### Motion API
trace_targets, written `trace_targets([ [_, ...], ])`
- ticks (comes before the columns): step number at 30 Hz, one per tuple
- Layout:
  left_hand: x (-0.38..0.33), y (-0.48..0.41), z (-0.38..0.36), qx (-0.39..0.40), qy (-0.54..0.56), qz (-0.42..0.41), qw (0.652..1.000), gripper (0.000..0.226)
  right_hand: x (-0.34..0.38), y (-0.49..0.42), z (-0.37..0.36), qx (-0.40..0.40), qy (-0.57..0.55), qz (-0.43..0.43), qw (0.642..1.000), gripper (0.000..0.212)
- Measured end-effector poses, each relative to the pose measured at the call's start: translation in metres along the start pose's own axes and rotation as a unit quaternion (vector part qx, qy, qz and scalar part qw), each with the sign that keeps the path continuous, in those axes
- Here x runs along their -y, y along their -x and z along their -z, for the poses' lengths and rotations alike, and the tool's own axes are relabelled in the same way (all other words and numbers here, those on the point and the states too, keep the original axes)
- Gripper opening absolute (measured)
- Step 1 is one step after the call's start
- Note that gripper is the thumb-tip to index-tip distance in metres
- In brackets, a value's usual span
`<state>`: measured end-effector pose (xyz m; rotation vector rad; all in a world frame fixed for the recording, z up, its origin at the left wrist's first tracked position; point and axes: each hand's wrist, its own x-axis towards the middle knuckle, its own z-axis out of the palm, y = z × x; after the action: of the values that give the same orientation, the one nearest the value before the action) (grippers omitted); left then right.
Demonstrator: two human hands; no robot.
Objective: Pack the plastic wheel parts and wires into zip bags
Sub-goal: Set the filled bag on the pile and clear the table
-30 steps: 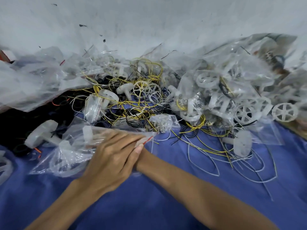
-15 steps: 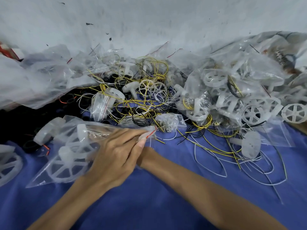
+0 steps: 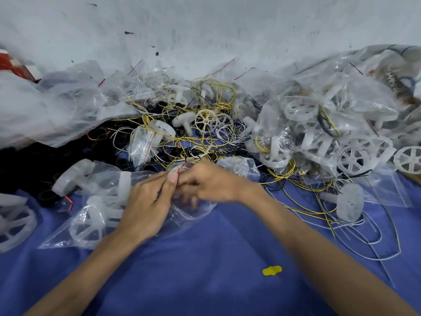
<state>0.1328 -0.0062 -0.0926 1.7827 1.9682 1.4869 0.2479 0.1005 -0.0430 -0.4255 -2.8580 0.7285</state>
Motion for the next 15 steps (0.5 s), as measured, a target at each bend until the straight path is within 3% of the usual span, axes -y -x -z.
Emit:
trace_targets([
  [2,0.002,0.001,-0.001,0.001,-0.009,0.006,1.000,0.042,-0.010,0.003,0.024,-0.075,-0.070,-0.034,0.994,0.008],
  [4,0.003,0.003,-0.003,0.013,-0.022,0.007,1.000,0.044,-0.029,0.004,0.047,-0.123,-0.048,-0.061,0.989,0.016],
  [7,0.003,0.006,-0.004,0.039,-0.025,-0.011,0.999,0.043,-0.055,0.003,0.071,-0.103,-0.034,-0.129,0.986,0.030],
  [10,0.004,0.008,-0.005,0.065,-0.027,-0.017,0.997,0.049,-0.071,-0.006,0.074,-0.104,-0.095,-0.195,0.971,0.026],
  [15,0.002,0.009,-0.009,0.099,-0.013,0.008,0.995,0.054,-0.082,-0.028,0.043,-0.125,-0.100,-0.189,0.969,0.024],
])
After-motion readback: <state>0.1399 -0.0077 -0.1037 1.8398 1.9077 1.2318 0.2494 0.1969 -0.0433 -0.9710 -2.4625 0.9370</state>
